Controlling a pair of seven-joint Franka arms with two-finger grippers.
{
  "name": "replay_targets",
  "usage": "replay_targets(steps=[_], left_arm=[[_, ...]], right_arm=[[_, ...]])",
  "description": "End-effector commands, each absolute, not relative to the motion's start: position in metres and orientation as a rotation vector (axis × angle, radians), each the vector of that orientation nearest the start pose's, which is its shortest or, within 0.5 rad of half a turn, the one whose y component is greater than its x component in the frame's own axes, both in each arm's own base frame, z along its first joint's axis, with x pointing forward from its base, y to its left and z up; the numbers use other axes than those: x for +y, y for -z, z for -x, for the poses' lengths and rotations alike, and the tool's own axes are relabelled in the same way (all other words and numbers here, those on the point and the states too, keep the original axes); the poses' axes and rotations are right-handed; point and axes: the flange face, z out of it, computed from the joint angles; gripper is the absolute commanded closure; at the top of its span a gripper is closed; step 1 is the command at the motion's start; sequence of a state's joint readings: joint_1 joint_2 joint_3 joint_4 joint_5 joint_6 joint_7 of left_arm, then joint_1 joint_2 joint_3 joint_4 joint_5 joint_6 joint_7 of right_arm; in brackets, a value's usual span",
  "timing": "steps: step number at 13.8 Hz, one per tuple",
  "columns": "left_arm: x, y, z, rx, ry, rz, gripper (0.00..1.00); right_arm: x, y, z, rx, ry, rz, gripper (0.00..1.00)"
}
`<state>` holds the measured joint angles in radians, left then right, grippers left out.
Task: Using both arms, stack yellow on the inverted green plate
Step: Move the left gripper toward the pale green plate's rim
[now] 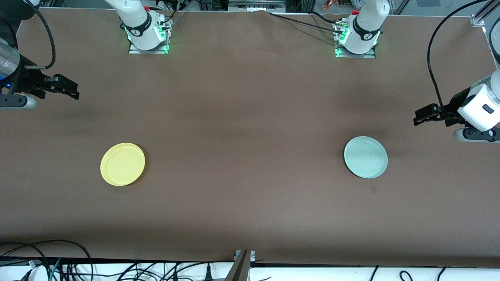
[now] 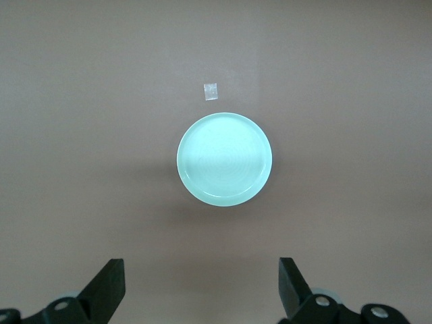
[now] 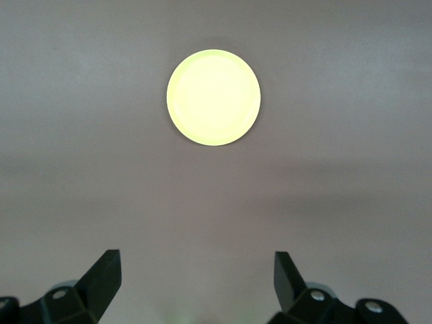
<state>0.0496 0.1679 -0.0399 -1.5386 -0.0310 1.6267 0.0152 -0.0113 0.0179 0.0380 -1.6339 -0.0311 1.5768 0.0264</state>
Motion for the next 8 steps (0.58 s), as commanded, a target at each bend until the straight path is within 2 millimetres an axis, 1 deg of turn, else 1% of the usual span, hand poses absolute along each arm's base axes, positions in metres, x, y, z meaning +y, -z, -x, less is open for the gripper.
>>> replay_targets(steps=[1, 2, 3, 6, 8], left_arm=[[0.005, -0.551, -0.607, 0.011, -0.149, 3.155, 0.00], [0.005, -0.552, -0.606, 0.008, -0.162, 3.160, 0.00], [0.004, -0.559, -0.608, 0.013, -0.140, 3.153, 0.00], [0.003, -0.557, -0.612, 0.012, -0.148, 3.166, 0.00], [0.004, -0.544, -0.615, 0.015, -0.196, 3.165, 0.00]], right_arm=[[0.009, -0.588, -0.550, 0.016, -0.123, 3.160, 0.00], [0.009, -0.588, -0.550, 0.016, -0.123, 3.160, 0.00], [0.009, -0.588, -0.550, 0.016, -0.123, 3.160, 0.00], [0.009, -0.588, -0.550, 0.021, -0.123, 3.160, 0.00], [0.009, -0.588, -0.549, 0.021, -0.133, 3.160, 0.00]])
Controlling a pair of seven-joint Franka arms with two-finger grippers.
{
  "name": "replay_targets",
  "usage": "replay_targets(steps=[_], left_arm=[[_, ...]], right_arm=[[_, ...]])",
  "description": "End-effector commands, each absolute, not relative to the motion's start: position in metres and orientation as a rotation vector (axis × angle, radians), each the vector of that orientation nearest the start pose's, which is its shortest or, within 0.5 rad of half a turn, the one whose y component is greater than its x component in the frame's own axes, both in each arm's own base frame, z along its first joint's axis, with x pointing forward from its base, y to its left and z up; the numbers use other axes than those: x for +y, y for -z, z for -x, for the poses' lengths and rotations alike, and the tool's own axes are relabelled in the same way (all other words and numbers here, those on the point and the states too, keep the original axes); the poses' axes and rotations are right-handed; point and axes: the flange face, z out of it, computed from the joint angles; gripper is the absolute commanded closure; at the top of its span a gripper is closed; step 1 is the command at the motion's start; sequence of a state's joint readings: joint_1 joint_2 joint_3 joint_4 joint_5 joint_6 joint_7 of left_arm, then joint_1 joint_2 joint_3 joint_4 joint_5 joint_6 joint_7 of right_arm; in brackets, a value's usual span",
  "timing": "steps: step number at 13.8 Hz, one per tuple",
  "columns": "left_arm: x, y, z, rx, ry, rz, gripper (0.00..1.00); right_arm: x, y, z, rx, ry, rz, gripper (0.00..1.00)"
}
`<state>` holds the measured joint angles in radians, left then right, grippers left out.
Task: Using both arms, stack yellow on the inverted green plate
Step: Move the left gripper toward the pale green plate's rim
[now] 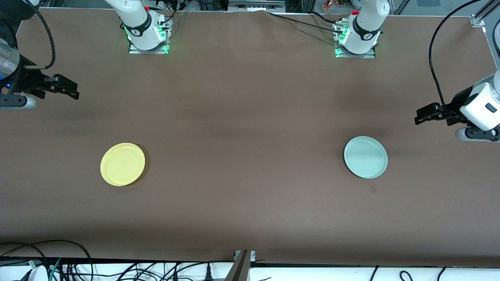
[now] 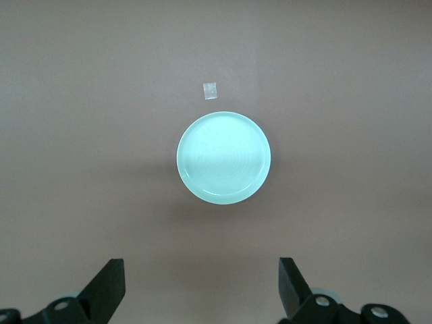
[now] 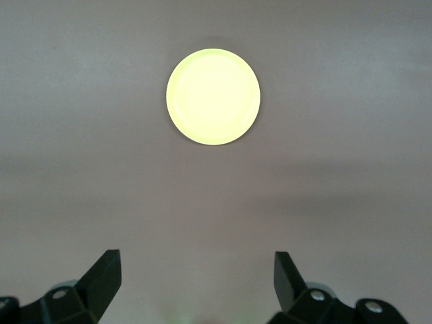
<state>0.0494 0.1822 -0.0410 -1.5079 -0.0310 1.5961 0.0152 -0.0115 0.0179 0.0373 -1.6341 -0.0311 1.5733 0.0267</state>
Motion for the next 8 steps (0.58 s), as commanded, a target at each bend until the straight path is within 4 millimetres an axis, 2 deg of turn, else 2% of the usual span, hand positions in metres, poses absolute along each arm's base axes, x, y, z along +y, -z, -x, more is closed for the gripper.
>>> replay_targets(steps=[1, 4, 6, 7, 8], left_arm=[[0.005, -0.541, -0.615, 0.024, -0.206, 3.167, 0.00], [0.021, -0.524, -0.618, 0.105, -0.251, 3.195, 0.00], [0.041, -0.506, -0.621, 0.069, -0.296, 3.248, 0.00], [0.051, -0.494, -0.624, 0.037, -0.322, 3.269, 0.00], [0.060, -0.473, -0.629, 0.028, -0.365, 3.290, 0.00]], right_arm=[[0.009, -0.588, -0.549, 0.023, -0.133, 3.160, 0.00], [0.009, -0.587, -0.547, 0.021, -0.154, 3.159, 0.00], [0.009, -0.587, -0.547, 0.023, -0.154, 3.159, 0.00], [0.009, -0.587, -0.547, 0.023, -0.152, 3.159, 0.00], [0.010, -0.587, -0.547, 0.021, -0.154, 3.159, 0.00]])
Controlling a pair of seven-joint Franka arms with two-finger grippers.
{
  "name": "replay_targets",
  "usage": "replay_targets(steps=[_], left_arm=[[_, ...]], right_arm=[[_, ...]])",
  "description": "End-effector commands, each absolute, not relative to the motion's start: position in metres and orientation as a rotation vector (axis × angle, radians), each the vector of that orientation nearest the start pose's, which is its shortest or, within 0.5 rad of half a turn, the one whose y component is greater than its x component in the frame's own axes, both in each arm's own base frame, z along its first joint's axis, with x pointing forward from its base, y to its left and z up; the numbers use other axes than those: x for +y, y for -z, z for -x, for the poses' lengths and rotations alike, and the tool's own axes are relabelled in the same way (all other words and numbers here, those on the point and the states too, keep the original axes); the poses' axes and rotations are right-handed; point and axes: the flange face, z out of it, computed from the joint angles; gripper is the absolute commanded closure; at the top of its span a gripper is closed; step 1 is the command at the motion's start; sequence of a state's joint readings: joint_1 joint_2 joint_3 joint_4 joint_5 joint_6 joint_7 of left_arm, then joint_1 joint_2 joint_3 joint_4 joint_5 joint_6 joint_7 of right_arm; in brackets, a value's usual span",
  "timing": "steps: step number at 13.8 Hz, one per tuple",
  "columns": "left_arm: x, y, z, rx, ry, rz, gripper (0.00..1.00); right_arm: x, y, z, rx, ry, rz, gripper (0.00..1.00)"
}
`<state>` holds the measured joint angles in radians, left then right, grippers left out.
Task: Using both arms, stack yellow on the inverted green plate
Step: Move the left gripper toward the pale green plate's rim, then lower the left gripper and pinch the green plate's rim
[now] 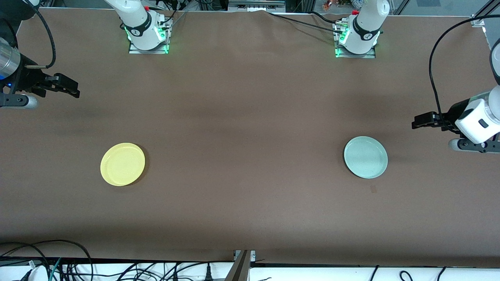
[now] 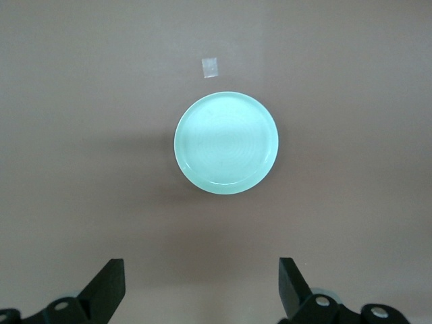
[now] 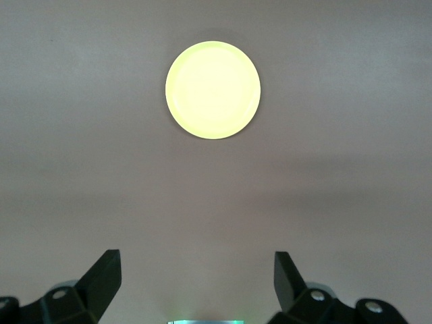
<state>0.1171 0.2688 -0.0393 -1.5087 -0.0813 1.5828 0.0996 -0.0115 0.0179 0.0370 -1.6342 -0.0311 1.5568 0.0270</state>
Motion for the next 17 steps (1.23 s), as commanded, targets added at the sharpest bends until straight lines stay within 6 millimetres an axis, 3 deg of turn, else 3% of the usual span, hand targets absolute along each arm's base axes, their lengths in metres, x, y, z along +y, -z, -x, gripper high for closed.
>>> replay_targets(steps=[1, 4, 7, 11, 17], left_arm=[[0.066, -0.453, -0.633, 0.051, -0.404, 3.306, 0.00], [0.078, -0.422, -0.641, 0.074, -0.431, 3.330, 0.00], [0.093, -0.368, -0.653, 0.112, -0.408, 3.341, 0.00], [0.120, -0.310, -0.646, 0.131, -0.312, 3.379, 0.00], [0.115, -0.257, -0.636, 0.104, -0.174, 3.362, 0.00]], right_arm=[[0.010, -0.587, -0.547, 0.019, -0.154, 3.159, 0.00], [0.010, -0.587, -0.547, 0.021, -0.154, 3.159, 0.00], [0.010, -0.587, -0.547, 0.011, -0.154, 3.159, 0.00], [0.010, -0.587, -0.547, 0.014, -0.154, 3.159, 0.00], [0.010, -0.587, -0.547, 0.014, -0.154, 3.159, 0.00]])
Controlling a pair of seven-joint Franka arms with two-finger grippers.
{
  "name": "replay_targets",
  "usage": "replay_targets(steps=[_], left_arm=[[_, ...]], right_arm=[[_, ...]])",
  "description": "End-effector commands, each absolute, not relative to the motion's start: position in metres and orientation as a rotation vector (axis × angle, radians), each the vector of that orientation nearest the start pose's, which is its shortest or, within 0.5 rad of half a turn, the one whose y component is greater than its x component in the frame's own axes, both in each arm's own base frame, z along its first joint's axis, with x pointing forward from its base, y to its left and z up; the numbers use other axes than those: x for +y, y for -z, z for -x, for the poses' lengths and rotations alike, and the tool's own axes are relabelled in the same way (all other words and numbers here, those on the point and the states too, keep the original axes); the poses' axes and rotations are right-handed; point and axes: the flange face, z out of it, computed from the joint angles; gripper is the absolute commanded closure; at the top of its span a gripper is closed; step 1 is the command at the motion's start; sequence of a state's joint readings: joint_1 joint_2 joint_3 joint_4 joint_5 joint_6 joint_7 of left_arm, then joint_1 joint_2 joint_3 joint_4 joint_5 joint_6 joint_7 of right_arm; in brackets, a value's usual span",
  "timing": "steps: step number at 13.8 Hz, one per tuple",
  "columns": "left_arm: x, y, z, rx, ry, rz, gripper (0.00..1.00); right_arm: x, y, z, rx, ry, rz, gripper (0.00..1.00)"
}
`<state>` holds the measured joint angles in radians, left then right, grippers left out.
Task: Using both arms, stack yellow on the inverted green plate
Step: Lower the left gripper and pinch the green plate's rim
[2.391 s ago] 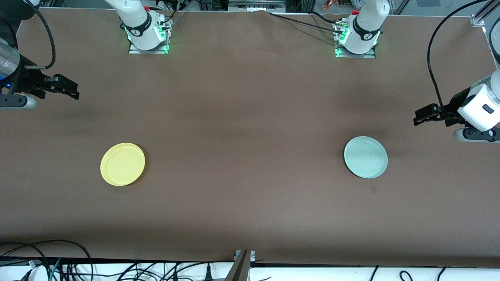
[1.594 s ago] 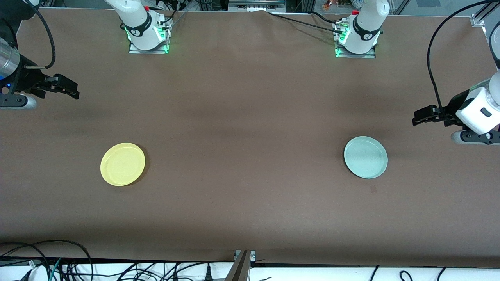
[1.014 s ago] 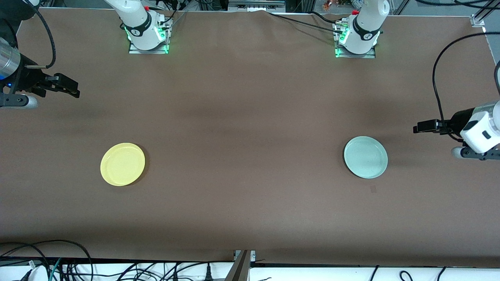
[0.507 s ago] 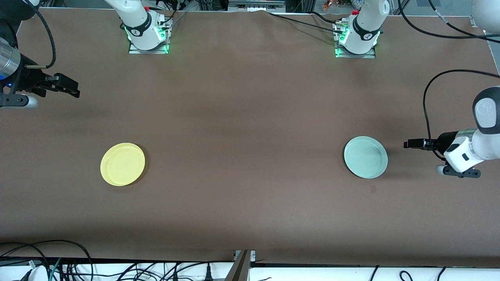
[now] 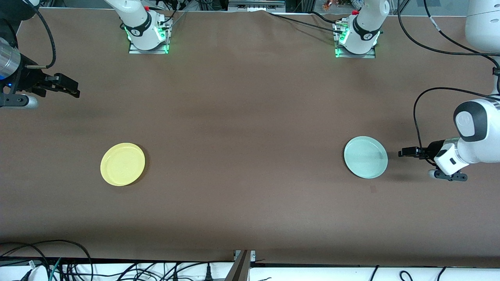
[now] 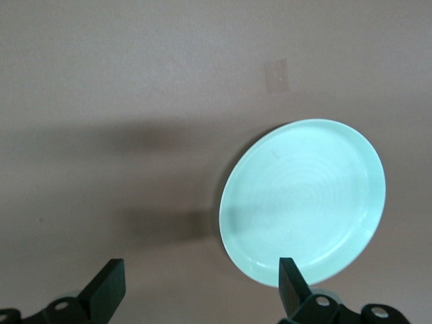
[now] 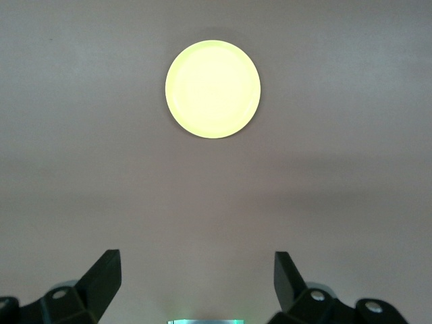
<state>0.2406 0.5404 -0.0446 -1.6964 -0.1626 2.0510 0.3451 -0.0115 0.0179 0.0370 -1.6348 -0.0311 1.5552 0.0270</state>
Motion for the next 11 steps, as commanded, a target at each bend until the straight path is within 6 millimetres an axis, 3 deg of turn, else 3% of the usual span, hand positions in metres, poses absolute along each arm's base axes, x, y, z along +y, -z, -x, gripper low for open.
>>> replay_targets(steps=[1, 4, 7, 11], left_arm=[[0.113, -0.245, -0.634, 0.093, -0.148, 3.359, 0.00], [0.102, -0.221, -0.628, 0.093, -0.053, 3.331, 0.00], [0.088, -0.212, -0.629, 0.111, -0.059, 3.328, 0.00], [0.074, -0.200, -0.616, 0.129, -0.064, 3.318, 0.00]], right_arm=[[0.010, -0.587, -0.547, 0.011, -0.154, 3.159, 0.00], [0.010, -0.587, -0.547, 0.011, -0.154, 3.159, 0.00], [0.010, -0.587, -0.547, 0.011, -0.154, 3.159, 0.00], [0.010, -0.587, -0.547, 0.011, -0.154, 3.159, 0.00]])
